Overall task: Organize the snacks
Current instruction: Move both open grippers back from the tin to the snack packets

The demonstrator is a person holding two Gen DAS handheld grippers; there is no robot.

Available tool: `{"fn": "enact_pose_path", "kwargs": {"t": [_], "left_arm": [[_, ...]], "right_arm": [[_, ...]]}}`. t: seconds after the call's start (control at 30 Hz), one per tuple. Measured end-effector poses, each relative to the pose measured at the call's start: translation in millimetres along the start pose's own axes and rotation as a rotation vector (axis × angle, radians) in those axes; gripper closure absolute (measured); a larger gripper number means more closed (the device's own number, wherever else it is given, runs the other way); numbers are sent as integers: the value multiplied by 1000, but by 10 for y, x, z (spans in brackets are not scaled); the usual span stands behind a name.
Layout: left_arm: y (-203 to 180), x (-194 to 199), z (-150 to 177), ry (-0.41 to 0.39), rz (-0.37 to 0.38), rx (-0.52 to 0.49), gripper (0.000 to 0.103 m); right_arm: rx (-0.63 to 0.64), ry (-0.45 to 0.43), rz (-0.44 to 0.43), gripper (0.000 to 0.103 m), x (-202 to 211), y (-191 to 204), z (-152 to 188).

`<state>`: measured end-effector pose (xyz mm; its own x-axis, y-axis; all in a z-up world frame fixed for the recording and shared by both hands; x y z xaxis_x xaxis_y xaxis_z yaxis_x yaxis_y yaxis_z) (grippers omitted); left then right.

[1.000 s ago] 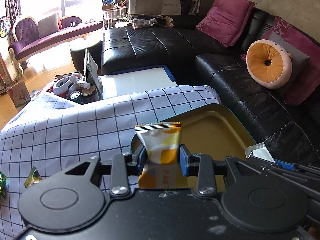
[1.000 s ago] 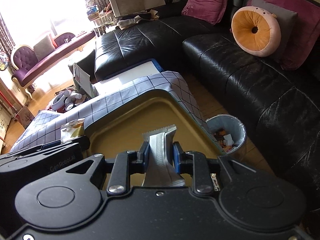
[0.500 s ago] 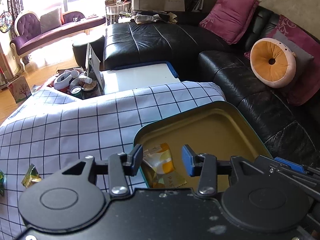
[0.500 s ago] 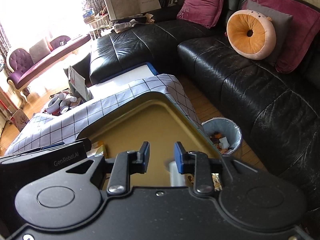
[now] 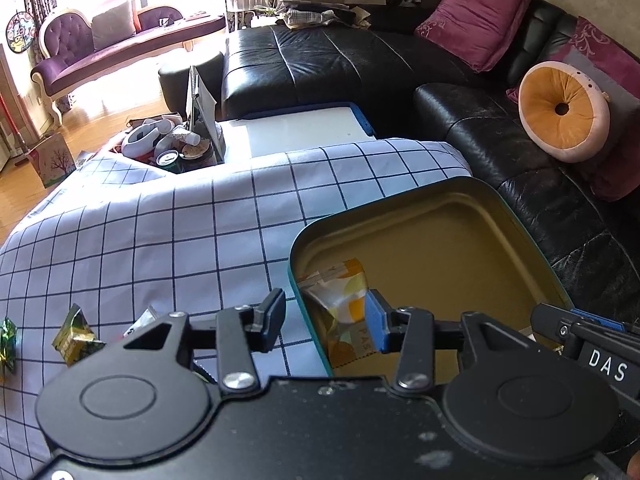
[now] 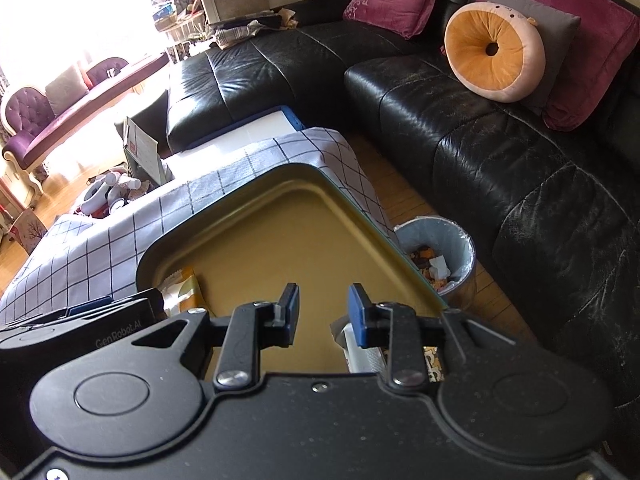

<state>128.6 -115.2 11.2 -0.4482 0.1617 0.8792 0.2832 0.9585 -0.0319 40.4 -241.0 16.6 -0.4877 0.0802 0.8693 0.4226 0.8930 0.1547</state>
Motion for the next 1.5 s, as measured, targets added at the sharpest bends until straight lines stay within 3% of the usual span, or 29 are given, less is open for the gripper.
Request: {"fn": "enact_pose_path", "kwargs": {"t": [0.27, 0.43, 0.77, 0.97, 1.27, 1.5], "left_arm": [[114, 85, 127, 2, -36, -10, 56], [326, 143, 216, 12, -33, 18, 56], [976, 214, 317, 14, -113, 119, 56], [1318, 166, 377, 43, -156, 169, 56], [1711, 228, 485, 50, -174, 212, 56], [1962, 234, 547, 58, -190, 229, 56]], "right_arm": [[53, 34, 79, 64, -54, 161, 49], [68, 28, 46, 64, -19, 260, 72], [79, 46, -15, 64, -74, 586, 160], [131, 32, -22, 64, -50, 847, 225], [199, 85, -104, 64, -97, 1206, 331], [288, 91, -121, 64, -83, 1542, 462]]}}
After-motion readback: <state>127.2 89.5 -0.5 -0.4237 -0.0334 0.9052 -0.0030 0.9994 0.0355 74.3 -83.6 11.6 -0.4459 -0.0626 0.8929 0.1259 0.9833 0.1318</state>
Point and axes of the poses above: each gripper's, at about its wrist camera, not at the fingertips, and x roughly against the way its jaws point, y to its left, z to its underside, the point moved 2 cm from there along -x, roughly the way its jaws point, and after that the axes turned 10 degrees about y, right-handed, at the moved point
